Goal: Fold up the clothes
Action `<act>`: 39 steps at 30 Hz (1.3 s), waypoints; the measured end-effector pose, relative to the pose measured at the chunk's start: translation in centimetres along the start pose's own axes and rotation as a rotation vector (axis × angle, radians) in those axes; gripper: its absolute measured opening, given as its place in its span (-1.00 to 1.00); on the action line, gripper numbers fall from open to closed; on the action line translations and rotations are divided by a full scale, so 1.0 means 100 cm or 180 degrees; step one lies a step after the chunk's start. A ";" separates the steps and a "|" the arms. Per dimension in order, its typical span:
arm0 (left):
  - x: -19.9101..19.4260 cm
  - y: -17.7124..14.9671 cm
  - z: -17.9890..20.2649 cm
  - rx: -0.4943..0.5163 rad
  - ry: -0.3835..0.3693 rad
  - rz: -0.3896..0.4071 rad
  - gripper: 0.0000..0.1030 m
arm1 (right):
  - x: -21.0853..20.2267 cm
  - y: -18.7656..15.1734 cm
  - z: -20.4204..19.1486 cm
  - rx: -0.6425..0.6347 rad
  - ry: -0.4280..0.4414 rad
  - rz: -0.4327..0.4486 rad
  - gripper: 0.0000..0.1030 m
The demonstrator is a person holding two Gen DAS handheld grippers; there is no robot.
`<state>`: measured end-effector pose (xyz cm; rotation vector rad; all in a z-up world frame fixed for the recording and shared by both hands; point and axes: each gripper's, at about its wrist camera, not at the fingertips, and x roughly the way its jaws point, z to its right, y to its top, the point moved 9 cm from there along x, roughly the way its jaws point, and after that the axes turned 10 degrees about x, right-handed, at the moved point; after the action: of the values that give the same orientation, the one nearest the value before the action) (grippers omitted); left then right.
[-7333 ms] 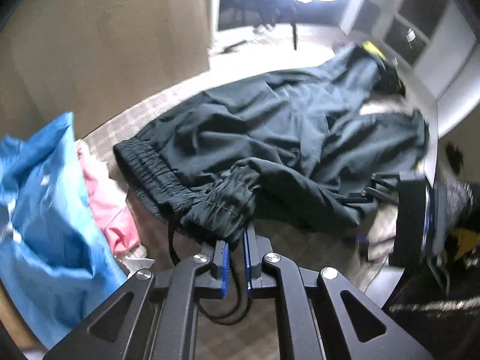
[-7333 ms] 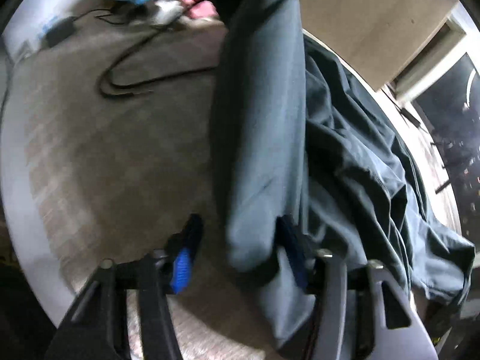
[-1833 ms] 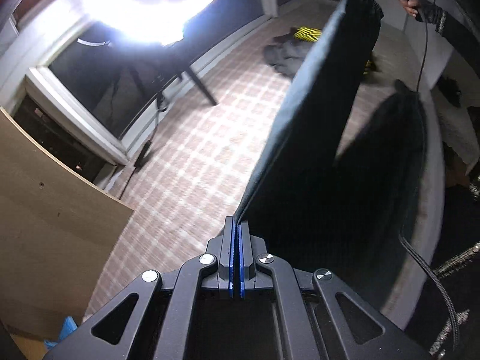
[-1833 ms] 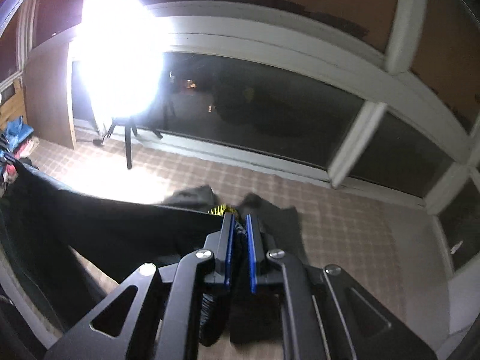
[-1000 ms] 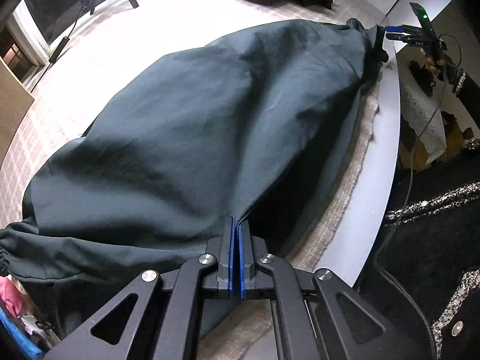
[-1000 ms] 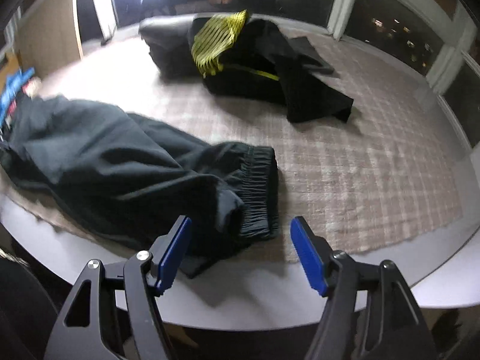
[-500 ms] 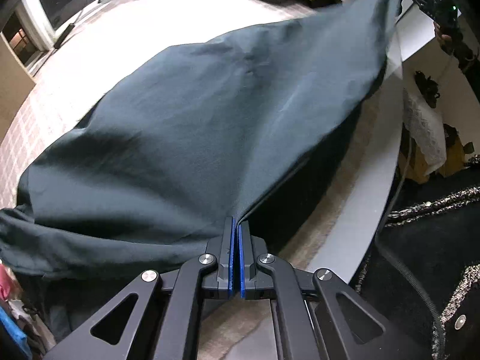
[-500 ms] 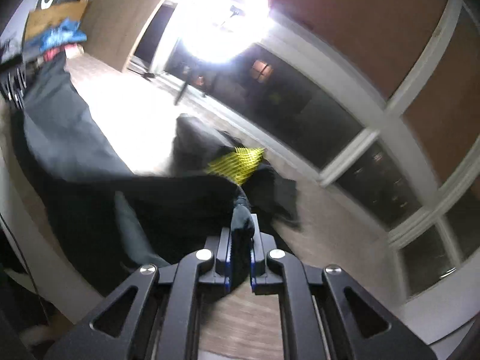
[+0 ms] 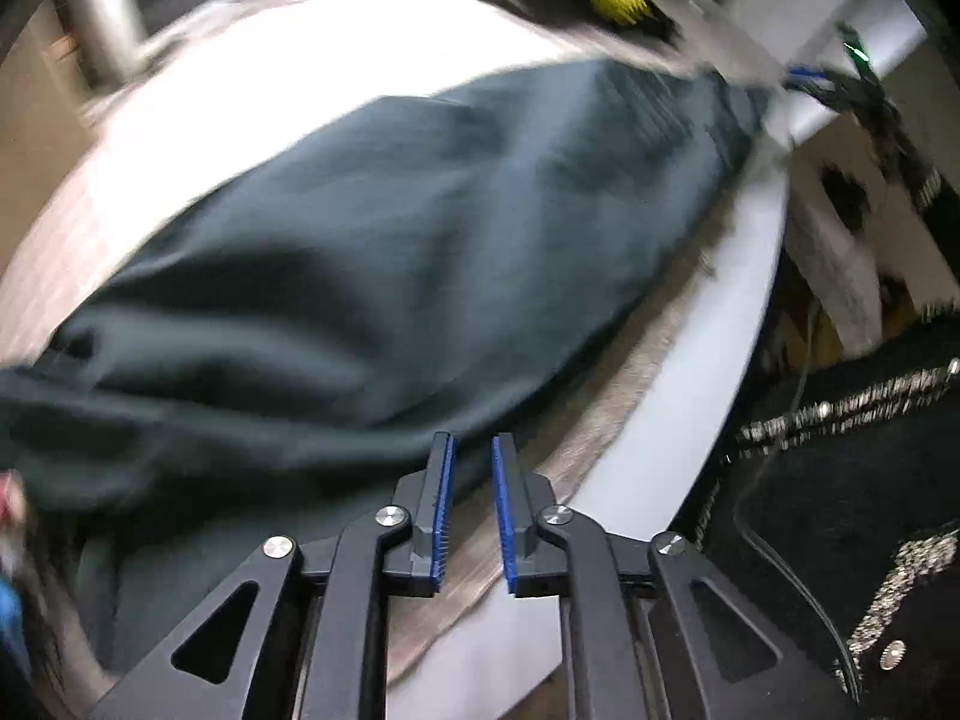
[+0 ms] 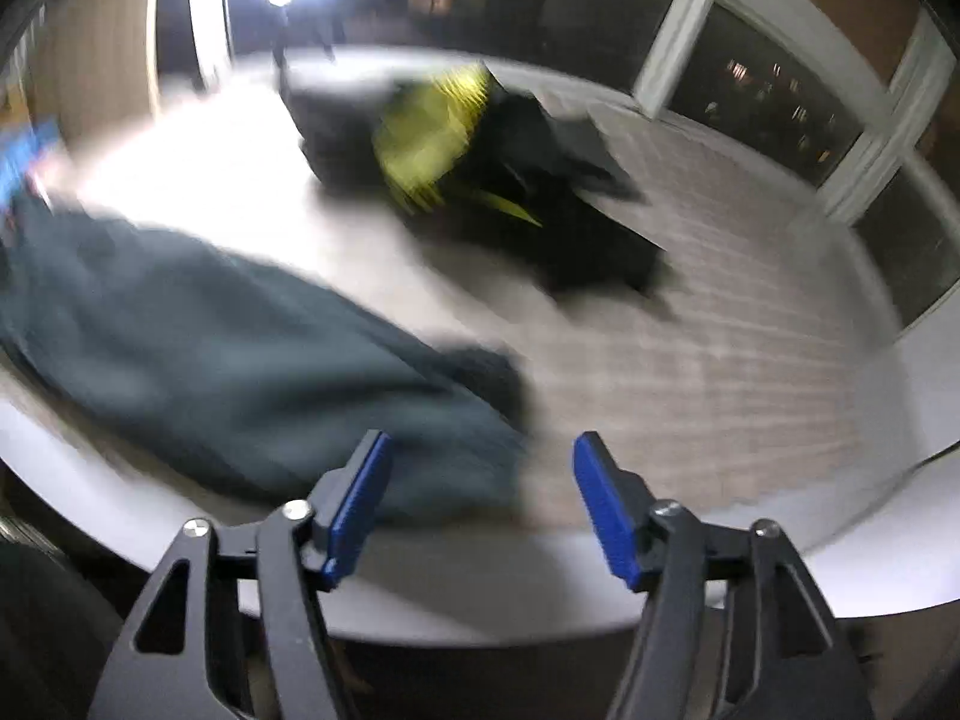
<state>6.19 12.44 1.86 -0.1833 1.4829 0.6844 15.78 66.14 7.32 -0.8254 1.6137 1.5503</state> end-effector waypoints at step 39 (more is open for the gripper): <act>-0.054 -0.146 -0.218 -0.1260 0.0128 0.1465 -0.16 | 0.138 0.124 -0.807 -0.2015 0.1063 -0.0398 -0.82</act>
<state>-4.35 -12.13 0.30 -0.1583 1.4262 1.3542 -8.07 -13.00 1.85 -1.5603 1.2472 1.9333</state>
